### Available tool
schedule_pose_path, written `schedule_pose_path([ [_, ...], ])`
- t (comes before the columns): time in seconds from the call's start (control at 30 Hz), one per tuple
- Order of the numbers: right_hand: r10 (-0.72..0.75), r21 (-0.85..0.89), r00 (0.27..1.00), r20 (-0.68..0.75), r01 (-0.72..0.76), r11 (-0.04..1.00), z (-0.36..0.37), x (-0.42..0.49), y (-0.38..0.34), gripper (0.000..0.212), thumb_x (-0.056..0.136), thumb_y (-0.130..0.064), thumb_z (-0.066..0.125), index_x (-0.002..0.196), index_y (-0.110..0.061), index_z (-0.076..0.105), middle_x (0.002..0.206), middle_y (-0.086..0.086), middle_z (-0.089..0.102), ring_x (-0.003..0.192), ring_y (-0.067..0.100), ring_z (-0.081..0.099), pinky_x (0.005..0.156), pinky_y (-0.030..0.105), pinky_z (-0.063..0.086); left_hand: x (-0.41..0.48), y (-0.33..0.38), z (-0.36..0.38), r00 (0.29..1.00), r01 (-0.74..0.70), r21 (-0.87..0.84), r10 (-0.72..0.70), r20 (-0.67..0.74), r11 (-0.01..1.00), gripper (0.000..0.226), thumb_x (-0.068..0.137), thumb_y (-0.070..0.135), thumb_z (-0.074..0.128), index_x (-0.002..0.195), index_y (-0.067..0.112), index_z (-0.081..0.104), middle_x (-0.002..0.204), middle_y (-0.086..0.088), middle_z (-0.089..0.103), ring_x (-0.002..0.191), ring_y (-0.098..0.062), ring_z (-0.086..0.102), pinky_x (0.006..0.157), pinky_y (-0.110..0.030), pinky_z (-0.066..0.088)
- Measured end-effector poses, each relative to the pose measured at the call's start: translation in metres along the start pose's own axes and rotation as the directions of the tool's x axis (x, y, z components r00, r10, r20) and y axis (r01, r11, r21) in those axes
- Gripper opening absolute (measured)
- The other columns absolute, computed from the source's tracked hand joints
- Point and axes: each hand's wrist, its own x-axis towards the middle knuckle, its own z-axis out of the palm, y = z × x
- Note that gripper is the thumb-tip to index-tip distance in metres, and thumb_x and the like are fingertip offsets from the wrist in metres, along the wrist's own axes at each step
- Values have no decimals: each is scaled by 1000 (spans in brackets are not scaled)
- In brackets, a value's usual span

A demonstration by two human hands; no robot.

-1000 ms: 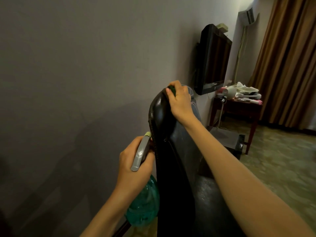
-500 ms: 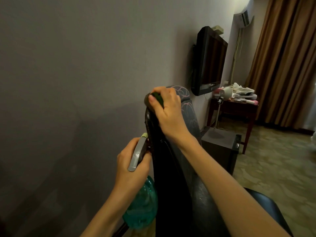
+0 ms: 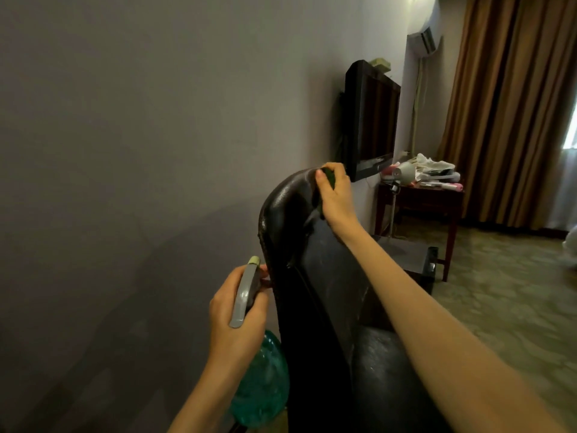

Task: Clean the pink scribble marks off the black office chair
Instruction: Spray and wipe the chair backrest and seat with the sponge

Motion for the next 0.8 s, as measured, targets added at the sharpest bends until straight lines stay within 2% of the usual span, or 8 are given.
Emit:
schedule_pose_path([
  [0.07, -47, 30, 998, -37, 48, 998, -21, -12, 1, 10, 100, -23, 43, 107, -18, 48, 109, 9, 45, 96, 15, 47, 84, 17, 41, -5, 9, -4, 999, -43, 19, 43, -12, 999, 16, 91, 3, 56, 96, 15, 65, 79, -8, 61, 63, -19, 53, 53, -20, 41],
  [0.17, -69, 28, 995, -74, 71, 997, -50, -22, -4, 18, 101, -22, 42, 113, -11, 49, 111, 12, 47, 91, 7, 47, 78, 7, 39, -14, 36, -6, 987, -157, 64, 156, 22, 985, 7, 92, 9, 57, 91, 12, 63, 72, -1, 57, 58, -12, 49, 53, -18, 39],
  [0.27, -72, 10, 990, -124, 73, 997, -75, -28, -14, 23, 101, -22, 43, 118, -8, 48, 115, 17, 47, 91, 9, 48, 76, 6, 40, -13, 69, -1, 978, -207, 69, 205, 26, 976, 8, 91, 11, 59, 84, 13, 62, 72, -6, 59, 64, -26, 55, 54, -32, 45],
  [0.33, -75, 13, 987, -142, 77, 997, -88, -35, -22, 22, 100, -24, 44, 117, -10, 49, 114, 17, 48, 99, 20, 51, 82, 15, 43, -8, 85, 8, 979, -204, 69, 202, 28, 977, 11, 90, 11, 58, 79, 11, 61, 74, -13, 62, 71, -33, 58, 60, -42, 46],
  [0.43, -85, 28, 979, -187, 91, 995, -111, -47, -32, 18, 99, -27, 46, 112, -17, 50, 112, 14, 51, 103, 26, 52, 90, 37, 48, 6, 97, 30, 983, -180, 127, 175, 47, 976, 13, 86, 9, 56, 74, 3, 58, 71, -20, 61, 70, -39, 59, 56, -52, 48],
  [0.63, -90, 27, 960, -266, 101, 995, -157, -70, -43, 14, 98, -29, 47, 109, -21, 51, 113, 10, 53, 107, 27, 54, 91, 45, 50, 32, 102, 65, 992, -107, 283, 85, 88, 953, 17, 76, 17, 51, 71, 2, 59, 68, -15, 64, 67, -34, 64, 62, -53, 53],
  [0.7, -104, 18, 955, -278, 113, 993, -167, -74, -46, 10, 99, -25, 47, 107, -20, 50, 103, -2, 52, 104, 23, 53, 87, 36, 51, 38, 104, 71, 994, -100, 308, 84, 64, 946, 16, 78, 15, 50, 71, 2, 57, 70, -16, 64, 68, -34, 63, 59, -46, 53],
  [0.8, -141, 3, 946, -292, 148, 989, -174, -77, -49, 8, 99, -19, 46, 106, -15, 50, 93, -12, 48, 90, 8, 50, 75, 16, 46, 40, 105, 74, 996, -89, 332, 83, 32, 939, 15, 81, 12, 48, 66, 9, 49, 72, -18, 63, 69, -35, 63, 55, -38, 43],
])
